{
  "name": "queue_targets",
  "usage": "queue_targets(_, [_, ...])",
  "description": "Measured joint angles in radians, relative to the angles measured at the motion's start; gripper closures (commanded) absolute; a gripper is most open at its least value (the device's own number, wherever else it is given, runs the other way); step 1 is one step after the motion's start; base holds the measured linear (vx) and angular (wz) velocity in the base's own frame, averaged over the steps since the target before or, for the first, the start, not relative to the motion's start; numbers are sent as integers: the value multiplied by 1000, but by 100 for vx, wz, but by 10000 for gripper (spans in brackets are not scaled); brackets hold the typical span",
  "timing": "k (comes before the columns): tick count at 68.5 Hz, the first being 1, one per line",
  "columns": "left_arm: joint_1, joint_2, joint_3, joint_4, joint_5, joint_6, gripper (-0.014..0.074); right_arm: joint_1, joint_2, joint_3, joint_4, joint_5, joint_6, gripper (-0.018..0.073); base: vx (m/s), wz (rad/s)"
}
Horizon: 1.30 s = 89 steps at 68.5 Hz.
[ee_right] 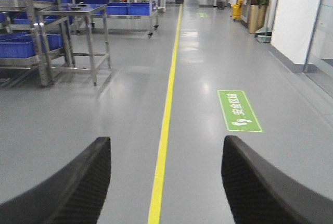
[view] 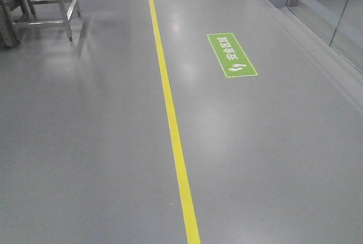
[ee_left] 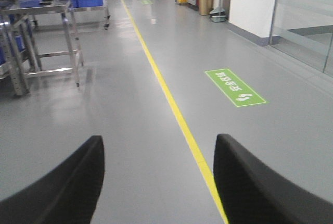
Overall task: Move and align brake pads A on conveyor
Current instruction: 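Drive along the yellow-lined aisle past the blue bin racks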
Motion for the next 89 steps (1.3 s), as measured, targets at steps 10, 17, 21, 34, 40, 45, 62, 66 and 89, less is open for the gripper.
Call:
queue_targets(10, [0, 0, 0, 0, 0, 0, 146, 0, 0, 0, 0, 0, 0, 117, 32, -20])
queue_targets(17, [0, 0, 0, 0, 0, 0, 146, 0, 0, 0, 0, 0, 0, 117, 40, -4])
queue_targets(21, [0, 0, 0, 0, 0, 0, 146, 0, 0, 0, 0, 0, 0, 117, 44, 5])
queue_targets(34, [0, 0, 0, 0, 0, 0, 146, 0, 0, 0, 0, 0, 0, 117, 48, 16])
queue_targets(40, [0, 0, 0, 0, 0, 0, 146, 0, 0, 0, 0, 0, 0, 117, 51, 20])
queue_targets(45, [0, 0, 0, 0, 0, 0, 146, 0, 0, 0, 0, 0, 0, 117, 52, 17])
queue_targets(62, [0, 0, 0, 0, 0, 0, 146, 0, 0, 0, 0, 0, 0, 117, 53, 9])
queue_targets(66, [0, 0, 0, 0, 0, 0, 146, 0, 0, 0, 0, 0, 0, 117, 54, 3])
queue_targets(89, [0, 0, 0, 0, 0, 0, 146, 0, 0, 0, 0, 0, 0, 117, 58, 0])
